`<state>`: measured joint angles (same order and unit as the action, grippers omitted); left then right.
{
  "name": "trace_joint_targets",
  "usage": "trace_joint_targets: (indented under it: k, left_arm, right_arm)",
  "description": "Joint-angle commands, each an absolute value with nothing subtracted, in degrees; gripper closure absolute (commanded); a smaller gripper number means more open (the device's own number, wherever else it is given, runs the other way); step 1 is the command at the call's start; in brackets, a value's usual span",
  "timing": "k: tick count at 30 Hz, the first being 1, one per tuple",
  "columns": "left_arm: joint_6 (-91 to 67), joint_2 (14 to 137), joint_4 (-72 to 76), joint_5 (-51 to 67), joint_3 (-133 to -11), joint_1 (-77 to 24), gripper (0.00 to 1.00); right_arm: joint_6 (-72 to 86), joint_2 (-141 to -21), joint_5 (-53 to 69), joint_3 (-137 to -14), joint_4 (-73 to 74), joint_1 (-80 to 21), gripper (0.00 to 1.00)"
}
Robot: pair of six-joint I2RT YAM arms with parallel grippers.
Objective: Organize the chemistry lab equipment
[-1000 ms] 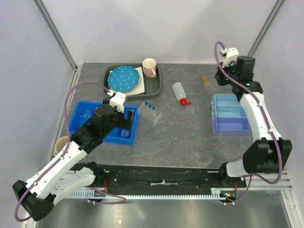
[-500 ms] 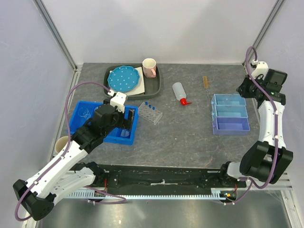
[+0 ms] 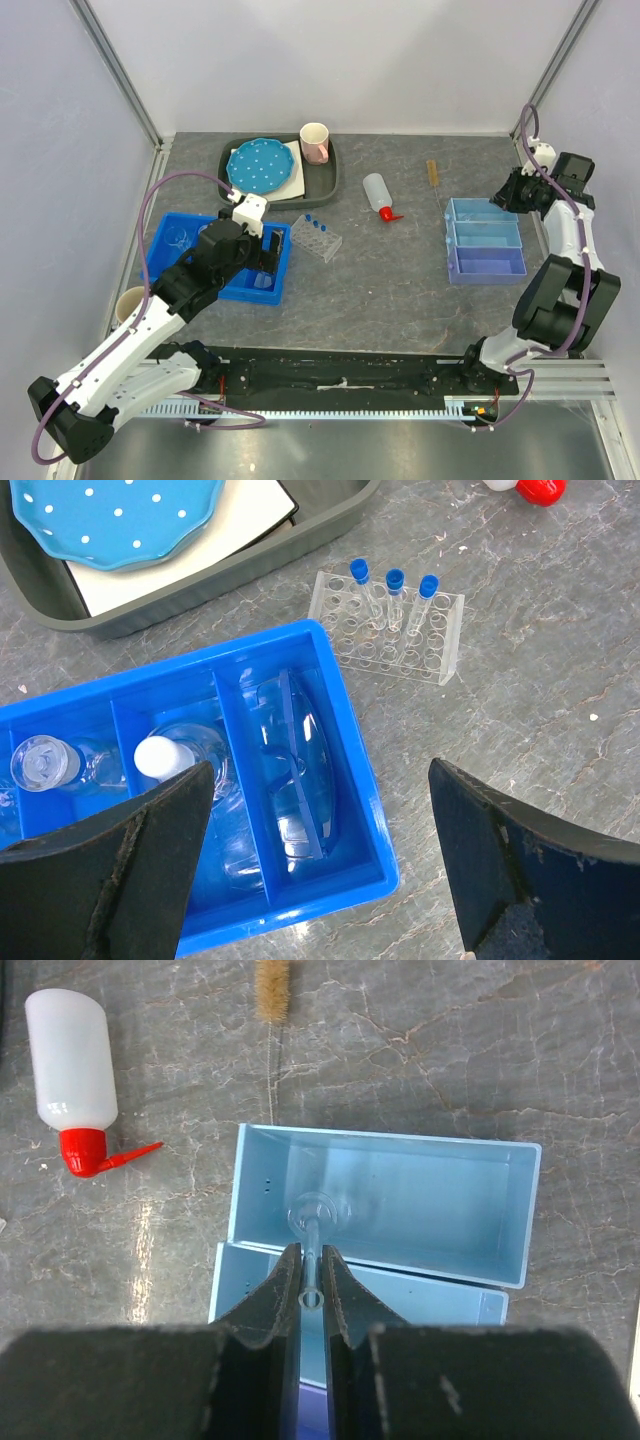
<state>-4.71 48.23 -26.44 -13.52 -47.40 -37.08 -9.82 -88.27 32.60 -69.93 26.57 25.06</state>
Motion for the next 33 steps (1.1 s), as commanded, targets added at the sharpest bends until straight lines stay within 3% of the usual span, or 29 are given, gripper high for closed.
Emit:
trace_joint_targets:
  k: [1,7,12,17,26,33]
  left_arm:
    - [-2.29,48.34,-23.91,-13.89,-47.28,-37.09,0.06]
    - [-2.29,48.08,-23.91,-14.06,-47.2,-37.09,0.06]
    - [-2.29,48.08,-23.91,-13.89,-47.29,-37.09,0.06]
    - [-2.37,48.08,-23.99,-13.27,-47.29,-37.09,0.06]
    - [-2.37,47.81,-24.08,-12.92,-47.37,-37.09,0.06]
    - [-2.29,48.08,-23.91,-13.09,-47.29,-37.09,0.06]
  right_arm:
    - [-8.35,-90.78,35.77,-73.47,26.02,25.58,0.87]
    - [-7.03,-97.02,35.51,-76.11,25.66,25.75,0.77]
    - [-8.17,-98.26,31.38,-79.18,26.01,27.24,0.49]
    - [-11.68,-99.05,26.64,-85.07,28.47,28.21,0.33]
    - [-16.85,-100.19,28.56,-94.3,34.96,25.67,0.31]
    - [-23.98,-103.52,23.75,-97.2,38.67,9.09,0.26]
